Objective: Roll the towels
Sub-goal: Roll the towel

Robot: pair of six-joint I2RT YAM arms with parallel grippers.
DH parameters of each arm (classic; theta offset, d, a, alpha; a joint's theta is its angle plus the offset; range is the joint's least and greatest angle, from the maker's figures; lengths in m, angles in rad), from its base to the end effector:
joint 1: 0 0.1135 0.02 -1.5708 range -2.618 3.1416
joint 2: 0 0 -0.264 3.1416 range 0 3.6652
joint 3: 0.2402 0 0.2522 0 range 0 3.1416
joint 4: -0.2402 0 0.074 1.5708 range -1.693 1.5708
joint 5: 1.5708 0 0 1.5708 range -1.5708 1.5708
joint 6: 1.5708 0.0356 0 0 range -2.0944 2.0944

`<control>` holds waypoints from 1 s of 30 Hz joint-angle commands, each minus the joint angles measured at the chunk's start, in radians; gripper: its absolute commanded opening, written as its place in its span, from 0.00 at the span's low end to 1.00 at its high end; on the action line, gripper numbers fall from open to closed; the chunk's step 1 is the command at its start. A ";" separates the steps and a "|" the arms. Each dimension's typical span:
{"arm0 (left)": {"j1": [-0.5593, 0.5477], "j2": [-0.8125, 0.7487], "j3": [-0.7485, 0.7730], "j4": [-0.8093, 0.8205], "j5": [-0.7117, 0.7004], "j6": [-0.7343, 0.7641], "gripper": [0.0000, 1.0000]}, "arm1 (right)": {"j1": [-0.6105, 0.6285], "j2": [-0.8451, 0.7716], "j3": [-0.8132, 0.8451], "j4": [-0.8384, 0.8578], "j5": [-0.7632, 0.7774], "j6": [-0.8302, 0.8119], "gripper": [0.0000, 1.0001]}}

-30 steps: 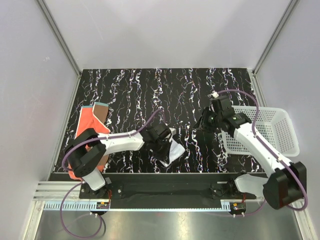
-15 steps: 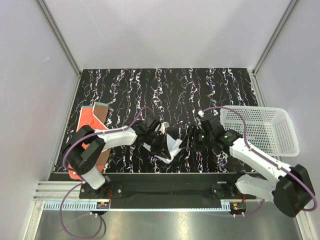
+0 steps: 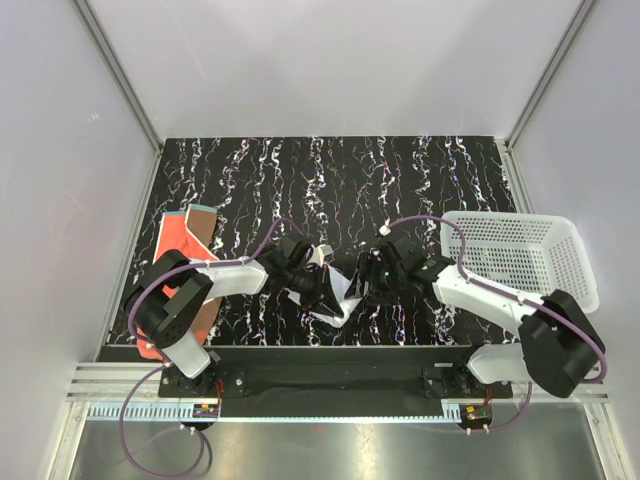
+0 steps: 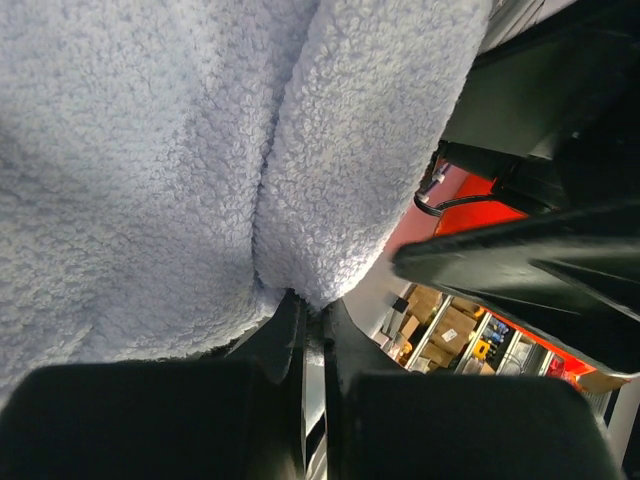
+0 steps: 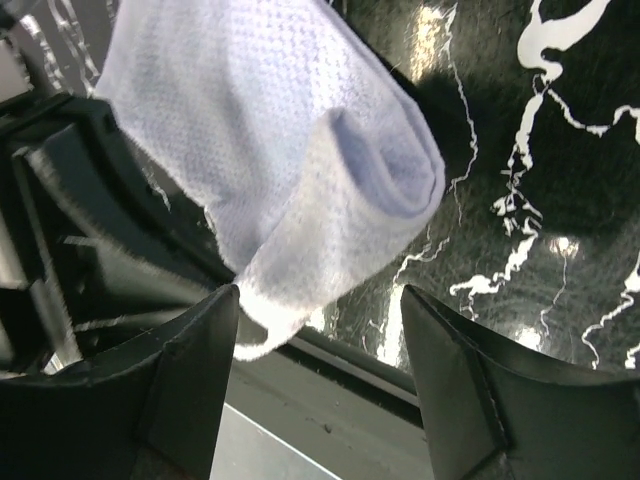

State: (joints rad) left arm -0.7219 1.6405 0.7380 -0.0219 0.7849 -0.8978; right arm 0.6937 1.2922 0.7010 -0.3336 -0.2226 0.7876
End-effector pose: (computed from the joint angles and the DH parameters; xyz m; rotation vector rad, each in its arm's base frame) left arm 0.2063 -0.2152 0.1426 -0.1333 -2.6737 1.4001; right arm 0.1869 0.1657 0.1938 0.0257 2.6917 0.8294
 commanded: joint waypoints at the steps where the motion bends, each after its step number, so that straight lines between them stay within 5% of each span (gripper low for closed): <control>1: 0.009 -0.010 -0.005 0.059 0.051 -0.020 0.00 | 0.013 0.056 0.060 0.033 0.048 0.010 0.73; 7: 0.013 -0.018 -0.009 0.051 0.043 -0.006 0.00 | 0.032 0.160 0.112 -0.001 0.086 0.010 0.65; 11: 0.015 -0.021 -0.017 0.057 0.045 -0.006 0.00 | 0.036 0.188 0.143 -0.047 0.117 0.004 0.31; 13: 0.015 -0.022 -0.014 0.039 0.037 0.003 0.00 | 0.035 0.193 0.169 -0.071 0.132 -0.008 0.25; 16: 0.015 -0.025 0.008 -0.030 -0.009 0.049 0.23 | 0.035 0.206 0.204 -0.117 0.143 -0.025 0.17; 18: 0.015 -0.047 0.030 -0.073 -0.062 0.092 0.50 | 0.036 0.228 0.232 -0.151 0.140 -0.033 0.14; 21: 0.010 -0.103 0.069 -0.203 -0.185 0.174 0.66 | 0.040 0.265 0.273 -0.203 0.132 -0.050 0.13; 30: -0.135 -0.284 0.204 -0.406 -0.570 0.324 0.74 | 0.064 0.344 0.370 -0.315 0.144 -0.070 0.11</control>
State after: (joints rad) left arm -0.7849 1.4178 0.8768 -0.3656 0.3916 -0.6594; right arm 0.7403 1.6165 1.0176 -0.5915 -0.0994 0.7361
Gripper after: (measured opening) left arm 0.736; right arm 0.207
